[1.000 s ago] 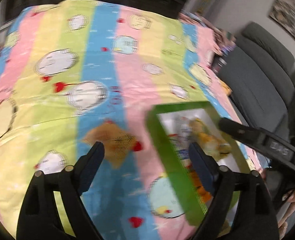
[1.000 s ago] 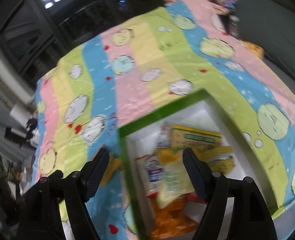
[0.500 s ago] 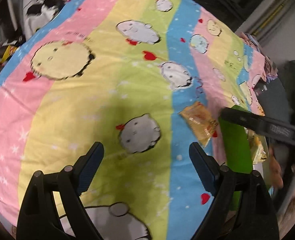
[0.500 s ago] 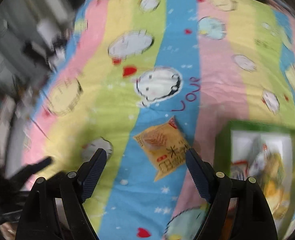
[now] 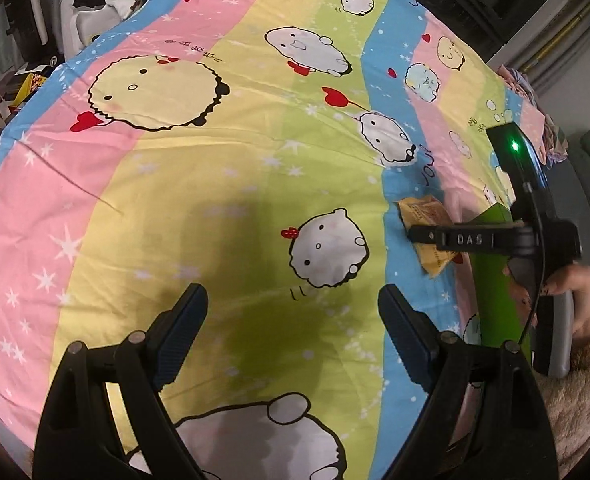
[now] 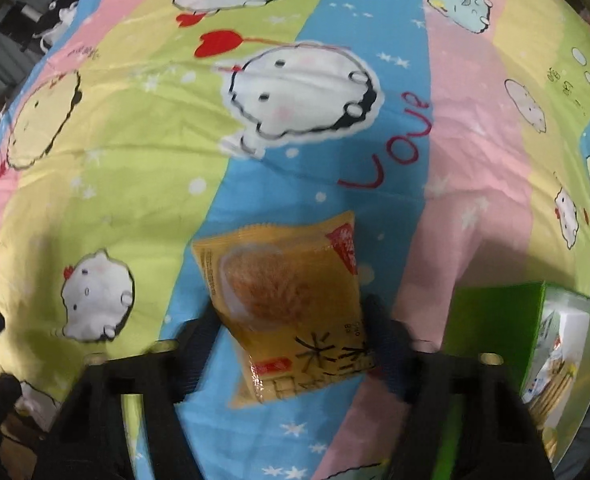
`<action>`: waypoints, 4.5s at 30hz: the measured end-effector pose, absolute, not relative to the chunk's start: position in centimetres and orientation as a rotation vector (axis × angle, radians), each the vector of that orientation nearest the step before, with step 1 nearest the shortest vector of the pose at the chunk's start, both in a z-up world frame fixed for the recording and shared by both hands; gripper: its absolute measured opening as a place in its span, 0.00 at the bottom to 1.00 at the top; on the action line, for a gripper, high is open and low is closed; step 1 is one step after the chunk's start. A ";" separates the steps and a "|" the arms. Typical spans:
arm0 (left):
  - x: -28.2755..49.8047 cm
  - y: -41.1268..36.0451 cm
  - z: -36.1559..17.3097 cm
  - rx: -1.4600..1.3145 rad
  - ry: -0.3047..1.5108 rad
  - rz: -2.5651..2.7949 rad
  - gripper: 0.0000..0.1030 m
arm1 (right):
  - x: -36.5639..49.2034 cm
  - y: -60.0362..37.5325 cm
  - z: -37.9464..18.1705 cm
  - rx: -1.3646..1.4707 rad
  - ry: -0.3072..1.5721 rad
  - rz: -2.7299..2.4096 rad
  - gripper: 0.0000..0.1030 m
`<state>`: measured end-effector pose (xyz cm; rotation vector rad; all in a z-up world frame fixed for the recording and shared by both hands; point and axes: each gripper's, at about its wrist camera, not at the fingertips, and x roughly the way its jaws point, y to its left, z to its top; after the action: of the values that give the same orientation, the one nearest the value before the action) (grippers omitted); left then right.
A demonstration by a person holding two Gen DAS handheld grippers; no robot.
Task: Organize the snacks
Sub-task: 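Move the right gripper to the yellow rice-cracker packet and grasp it, then lift the rice-cracker packet with the right gripper and carry it over the box, then lower the rice-cracker packet into the box and open the right gripper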
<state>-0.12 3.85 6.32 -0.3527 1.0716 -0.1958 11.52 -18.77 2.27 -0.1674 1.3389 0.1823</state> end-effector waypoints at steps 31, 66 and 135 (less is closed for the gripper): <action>-1.1 0.7 4.1 -0.365 1.143 -0.301 0.73 | 1.8 -19.5 3.0 0.517 1.173 0.461 0.52; -3.8 -8.6 15.6 -0.177 0.810 -0.513 0.39 | -4.5 -24.7 14.0 0.466 0.791 0.389 0.37; -0.6 -31.1 7.7 0.012 1.165 -0.859 0.44 | -6.9 -44.6 6.2 0.729 0.925 -0.205 0.38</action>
<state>-0.64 -31.14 7.71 0.0118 1.1653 -0.8587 -6.92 -44.64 6.19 0.7291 0.9254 -0.2046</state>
